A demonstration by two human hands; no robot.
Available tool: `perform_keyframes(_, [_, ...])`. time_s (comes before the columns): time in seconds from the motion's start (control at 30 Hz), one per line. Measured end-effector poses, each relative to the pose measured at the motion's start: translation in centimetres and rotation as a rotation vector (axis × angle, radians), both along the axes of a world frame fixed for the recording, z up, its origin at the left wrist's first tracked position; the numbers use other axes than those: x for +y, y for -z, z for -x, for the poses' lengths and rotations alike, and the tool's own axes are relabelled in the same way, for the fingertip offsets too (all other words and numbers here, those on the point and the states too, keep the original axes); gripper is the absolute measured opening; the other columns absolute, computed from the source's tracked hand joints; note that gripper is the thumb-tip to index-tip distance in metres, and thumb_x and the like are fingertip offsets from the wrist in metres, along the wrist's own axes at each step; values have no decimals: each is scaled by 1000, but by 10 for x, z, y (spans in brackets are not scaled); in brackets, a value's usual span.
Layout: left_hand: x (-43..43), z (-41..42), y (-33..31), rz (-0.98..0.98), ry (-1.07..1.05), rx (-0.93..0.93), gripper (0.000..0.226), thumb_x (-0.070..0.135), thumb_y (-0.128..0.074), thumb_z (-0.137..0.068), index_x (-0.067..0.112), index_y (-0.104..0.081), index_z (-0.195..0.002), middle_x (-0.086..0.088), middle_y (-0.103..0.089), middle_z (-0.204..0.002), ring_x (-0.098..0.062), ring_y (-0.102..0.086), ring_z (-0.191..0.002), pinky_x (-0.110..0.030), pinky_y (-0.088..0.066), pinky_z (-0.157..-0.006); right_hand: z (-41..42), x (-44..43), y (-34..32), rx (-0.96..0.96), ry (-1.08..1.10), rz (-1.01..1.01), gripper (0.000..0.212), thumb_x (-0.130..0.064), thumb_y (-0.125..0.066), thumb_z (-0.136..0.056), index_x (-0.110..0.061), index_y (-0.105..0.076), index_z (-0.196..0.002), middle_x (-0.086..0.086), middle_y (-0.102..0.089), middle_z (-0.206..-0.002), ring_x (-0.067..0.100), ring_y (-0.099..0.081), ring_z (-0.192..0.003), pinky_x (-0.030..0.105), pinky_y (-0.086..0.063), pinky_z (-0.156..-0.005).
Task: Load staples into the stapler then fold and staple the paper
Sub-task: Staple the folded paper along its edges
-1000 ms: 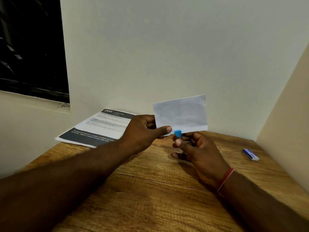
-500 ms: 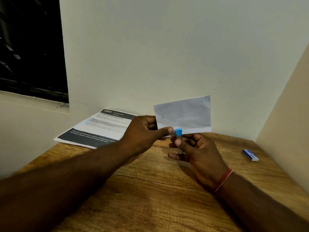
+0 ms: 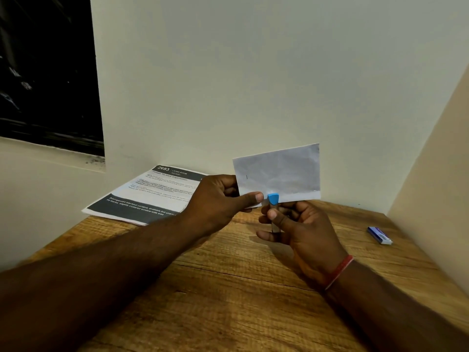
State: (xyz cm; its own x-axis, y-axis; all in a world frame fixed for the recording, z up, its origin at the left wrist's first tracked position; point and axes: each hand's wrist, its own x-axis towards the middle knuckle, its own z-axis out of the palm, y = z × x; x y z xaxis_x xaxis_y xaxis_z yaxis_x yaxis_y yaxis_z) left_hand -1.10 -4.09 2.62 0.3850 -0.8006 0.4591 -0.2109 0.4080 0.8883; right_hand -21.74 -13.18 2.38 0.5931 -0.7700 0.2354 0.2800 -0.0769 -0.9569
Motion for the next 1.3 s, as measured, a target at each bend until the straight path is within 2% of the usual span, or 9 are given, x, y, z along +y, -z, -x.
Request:
perform_keyframes(0.27, [-1,-1,2,20,26,16,37,18,-94,-93,14,-84,-128,1,-89,-119,-22,-87,-109,-42,-71,-94,0,1,0,5,10,-9,39,-17,-87,-79,-5,-82,-116,19,-84,-116,33,-85,-107,46,-71,-74])
perform_keyframes(0.73, [-4,-1,6,30,62,57,36,19,-95,-93,16,-85,-127,0,-88,-121,-23,-86,-113,-45,-70,-97,0,3,-1,21,19,6,41,-19,-85,-79,-6,-81,-117,17,-85,-113,32,-85,-105,44,-71,-73])
perform_keyframes(0.97, [0,4,2,23,60,44,36,19,-94,-93,17,-85,-128,2,-89,-120,-22,-87,-110,-42,-71,-95,2,6,-1,27,-2,-6,43,-19,-86,-79,-7,-80,-120,16,-85,-115,31,-86,-106,45,-71,-74])
perform_keyframes(1.13, [3,7,0,34,72,49,34,17,-93,-94,17,-86,-126,2,-89,-118,-21,-87,-109,-31,-70,-89,2,8,-2,25,13,20,42,-21,-85,-80,-6,-80,-119,17,-85,-114,33,-85,-107,45,-71,-74])
perform_keyframes(1.3, [6,7,-4,22,55,26,34,19,-94,-93,21,-85,-126,6,-88,-119,-17,-86,-110,-33,-71,-90,3,10,-4,31,18,36,40,-23,-84,-79,-7,-80,-116,17,-85,-113,31,-85,-103,43,-71,-72])
